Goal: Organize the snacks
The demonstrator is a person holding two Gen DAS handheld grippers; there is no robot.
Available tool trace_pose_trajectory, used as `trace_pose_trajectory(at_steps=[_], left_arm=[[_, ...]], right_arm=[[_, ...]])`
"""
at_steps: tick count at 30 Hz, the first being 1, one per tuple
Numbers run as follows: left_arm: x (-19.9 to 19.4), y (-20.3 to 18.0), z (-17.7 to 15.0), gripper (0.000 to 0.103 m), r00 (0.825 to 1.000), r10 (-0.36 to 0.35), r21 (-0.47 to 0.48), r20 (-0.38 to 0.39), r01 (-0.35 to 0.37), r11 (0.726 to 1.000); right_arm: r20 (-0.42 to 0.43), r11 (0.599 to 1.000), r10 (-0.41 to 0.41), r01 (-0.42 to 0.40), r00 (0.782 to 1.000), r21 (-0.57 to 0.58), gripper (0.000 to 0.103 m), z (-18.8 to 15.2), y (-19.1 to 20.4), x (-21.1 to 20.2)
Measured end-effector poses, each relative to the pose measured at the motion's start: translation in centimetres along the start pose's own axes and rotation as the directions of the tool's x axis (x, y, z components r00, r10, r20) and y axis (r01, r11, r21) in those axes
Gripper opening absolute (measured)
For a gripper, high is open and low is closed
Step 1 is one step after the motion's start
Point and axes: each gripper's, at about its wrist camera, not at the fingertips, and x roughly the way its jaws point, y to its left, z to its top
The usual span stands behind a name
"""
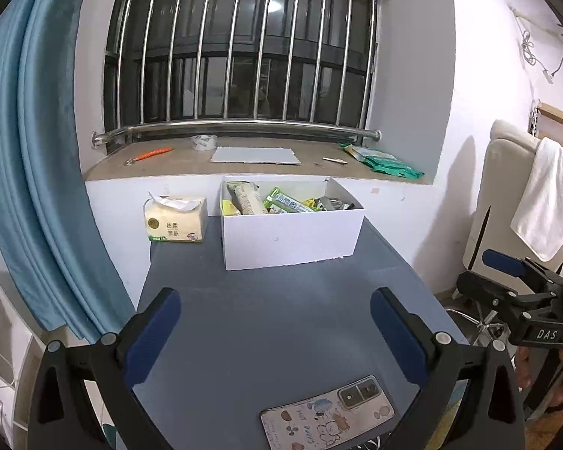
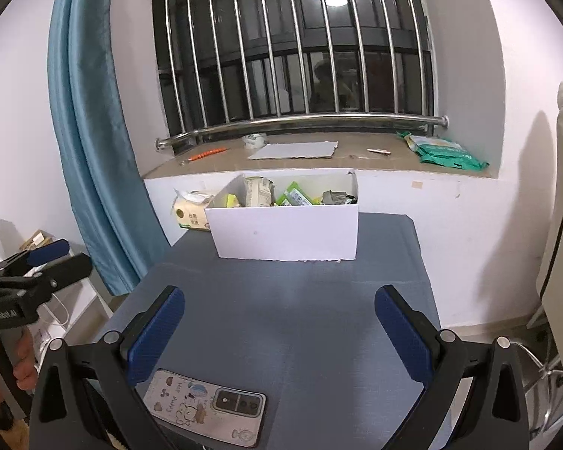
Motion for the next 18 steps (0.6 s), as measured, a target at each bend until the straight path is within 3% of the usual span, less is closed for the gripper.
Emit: trace_pose_trajectory(at_steps=[18], left_arm=[[0.02,0.14,0.22,0.103,1.0,0.003,-0.005,-0.001,-0.003,1.0]], right_arm=[[0.006,1.0,0.014,-0.014,1.0,-0.027,0.103,0.08,0.59,0.0]])
